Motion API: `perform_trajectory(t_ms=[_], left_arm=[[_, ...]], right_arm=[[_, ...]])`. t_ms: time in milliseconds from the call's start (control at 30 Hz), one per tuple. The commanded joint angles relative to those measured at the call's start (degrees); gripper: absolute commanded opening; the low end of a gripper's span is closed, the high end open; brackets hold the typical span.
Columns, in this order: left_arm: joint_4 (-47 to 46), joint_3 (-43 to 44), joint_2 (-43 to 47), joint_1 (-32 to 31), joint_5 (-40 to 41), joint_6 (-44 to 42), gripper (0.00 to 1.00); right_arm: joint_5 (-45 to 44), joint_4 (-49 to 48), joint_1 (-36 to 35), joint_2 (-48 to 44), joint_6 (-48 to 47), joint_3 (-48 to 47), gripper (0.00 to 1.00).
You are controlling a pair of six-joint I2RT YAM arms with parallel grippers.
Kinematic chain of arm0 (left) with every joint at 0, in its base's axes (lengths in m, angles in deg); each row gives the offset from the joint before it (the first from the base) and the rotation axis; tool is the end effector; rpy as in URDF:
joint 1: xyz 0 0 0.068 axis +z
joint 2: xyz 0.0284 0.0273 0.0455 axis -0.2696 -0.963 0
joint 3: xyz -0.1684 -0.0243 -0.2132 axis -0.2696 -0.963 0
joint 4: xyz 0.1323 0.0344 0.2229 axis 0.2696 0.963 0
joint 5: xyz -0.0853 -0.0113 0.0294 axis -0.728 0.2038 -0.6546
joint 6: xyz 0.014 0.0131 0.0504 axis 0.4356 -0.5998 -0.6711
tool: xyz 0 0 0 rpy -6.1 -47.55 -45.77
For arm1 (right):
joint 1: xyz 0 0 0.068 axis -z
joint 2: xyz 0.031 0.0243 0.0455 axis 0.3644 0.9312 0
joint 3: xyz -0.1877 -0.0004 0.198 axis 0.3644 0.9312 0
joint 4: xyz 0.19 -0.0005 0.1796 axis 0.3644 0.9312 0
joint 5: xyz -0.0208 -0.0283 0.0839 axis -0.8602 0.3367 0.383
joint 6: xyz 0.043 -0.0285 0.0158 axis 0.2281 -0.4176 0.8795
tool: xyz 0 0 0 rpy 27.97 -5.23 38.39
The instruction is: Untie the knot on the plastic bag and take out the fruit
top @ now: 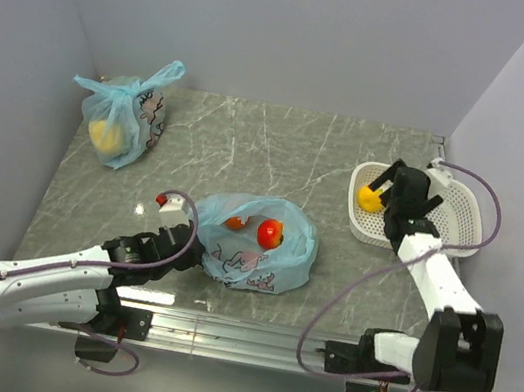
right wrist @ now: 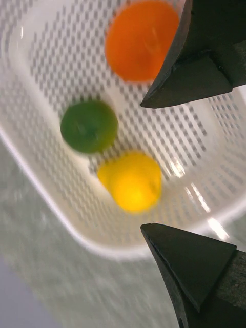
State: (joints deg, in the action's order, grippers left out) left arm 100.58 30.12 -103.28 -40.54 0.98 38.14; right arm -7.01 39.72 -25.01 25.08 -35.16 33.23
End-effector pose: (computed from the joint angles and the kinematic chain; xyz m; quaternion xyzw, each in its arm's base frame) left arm 0.1104 -0.1343 0.1938 -0.1320 0.8841 -0.2124 0.3946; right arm 0.2836 0.0031 0.2564 0.2935 0.8028 -0.0408 0.5174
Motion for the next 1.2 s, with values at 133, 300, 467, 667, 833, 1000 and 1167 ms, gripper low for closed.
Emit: perform_trajectory(t_ms=[133,300,467,667,833,1000,1167], left_arm=[[1.6,5.7,-1.4,-0.1,3.1,-2.7,0.0],[3.0,7.4,-1.2,0.0,4.0,-3.0,0.0],[3.3,8.8,-1.4,0.0,4.5,-3.5,0.0],[4.1,9.8,-2.1,0.0,3.8,-3.9,0.01],[4.0,9.0,-1.5,0.0,2.9,-3.5,0.01],[3.0,7.4,-1.9,0.0,0.7,-2.7,0.0],[2.2,6.5,-2.5,0.0,-0.4,-2.6,0.0]], right_arm=[[16.7,-8.9,-22.3,-13.4,-13.7,2.7,0.99],[27.3,-4.3,-37.7,-14.0,-27.0,-1.4,0.89],[28.3,-5.3,-47.9,-7.9,-23.9,-3.3,0.88],[31.5,-10.4,-52.6,1.8,-18.0,-3.2,0.88],[26.6,-10.2,-52.6,10.9,-14.5,-5.8,0.88],[14.8,-19.2,-52.2,16.0,-10.7,-4.1,0.89],[7.3,-25.7,-52.2,21.7,-9.8,-5.7,0.96]])
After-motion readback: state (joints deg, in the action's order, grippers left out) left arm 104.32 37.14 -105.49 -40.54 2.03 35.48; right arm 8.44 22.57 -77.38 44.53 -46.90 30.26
